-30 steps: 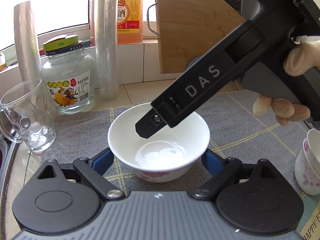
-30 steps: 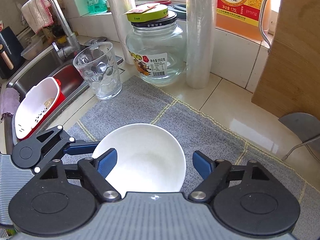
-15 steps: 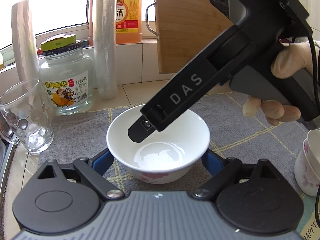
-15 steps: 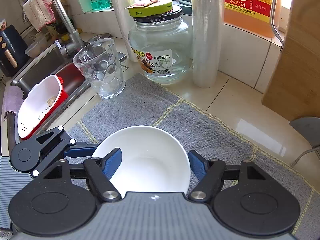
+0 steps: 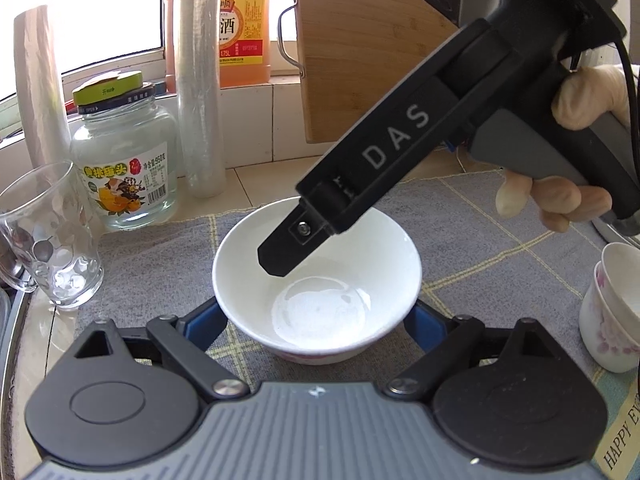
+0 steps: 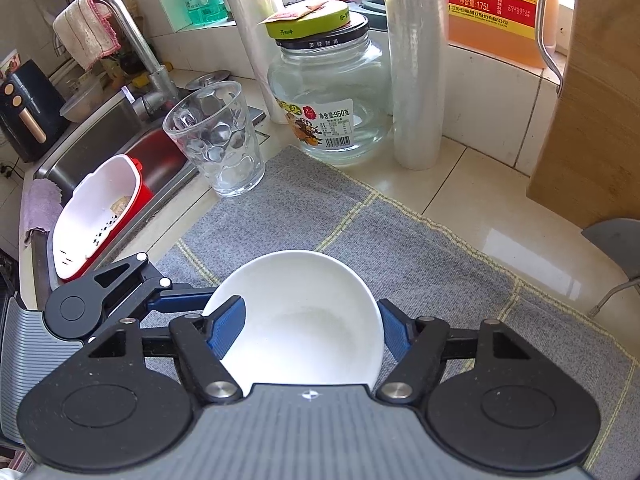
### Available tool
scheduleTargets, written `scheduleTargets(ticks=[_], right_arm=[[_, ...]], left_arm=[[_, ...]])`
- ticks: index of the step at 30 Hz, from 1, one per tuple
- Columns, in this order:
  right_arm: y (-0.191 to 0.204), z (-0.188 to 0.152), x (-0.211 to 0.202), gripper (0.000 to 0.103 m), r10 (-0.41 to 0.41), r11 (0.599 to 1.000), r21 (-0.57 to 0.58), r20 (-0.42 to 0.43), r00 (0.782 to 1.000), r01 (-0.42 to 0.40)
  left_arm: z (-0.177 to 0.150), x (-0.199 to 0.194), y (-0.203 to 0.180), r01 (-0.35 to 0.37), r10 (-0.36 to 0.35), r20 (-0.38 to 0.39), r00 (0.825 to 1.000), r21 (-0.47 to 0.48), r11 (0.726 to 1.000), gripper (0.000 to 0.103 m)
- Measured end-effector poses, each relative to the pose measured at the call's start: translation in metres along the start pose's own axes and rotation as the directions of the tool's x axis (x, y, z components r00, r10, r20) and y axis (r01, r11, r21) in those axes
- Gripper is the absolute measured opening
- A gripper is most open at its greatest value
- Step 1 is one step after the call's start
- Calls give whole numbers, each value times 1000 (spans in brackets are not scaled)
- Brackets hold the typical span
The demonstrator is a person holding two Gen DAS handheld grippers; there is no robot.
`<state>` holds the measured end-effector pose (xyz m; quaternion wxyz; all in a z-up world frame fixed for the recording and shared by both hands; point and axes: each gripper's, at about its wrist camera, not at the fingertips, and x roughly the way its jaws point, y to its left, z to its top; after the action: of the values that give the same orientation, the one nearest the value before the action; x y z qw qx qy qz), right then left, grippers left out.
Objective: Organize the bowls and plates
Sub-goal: 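Lift the bowl with the right tool and carry it toward the nested bowls, then lower the held bowl into the nested bowls with the right tool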
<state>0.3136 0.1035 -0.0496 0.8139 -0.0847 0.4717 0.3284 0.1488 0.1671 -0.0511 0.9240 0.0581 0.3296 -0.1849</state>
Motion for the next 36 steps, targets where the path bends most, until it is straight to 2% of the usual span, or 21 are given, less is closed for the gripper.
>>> scheduleTargets(ticks=[19, 36], right_arm=[[21, -49, -57, 80, 33, 997, 76, 13, 999, -34], [33, -104, -118, 81, -16, 995, 96, 85, 996, 8]], left_arm=[[1, -51, -34, 114, -107, -62, 992, 129, 985, 94], [3, -84, -86, 153, -145, -51, 988, 212, 965, 94]])
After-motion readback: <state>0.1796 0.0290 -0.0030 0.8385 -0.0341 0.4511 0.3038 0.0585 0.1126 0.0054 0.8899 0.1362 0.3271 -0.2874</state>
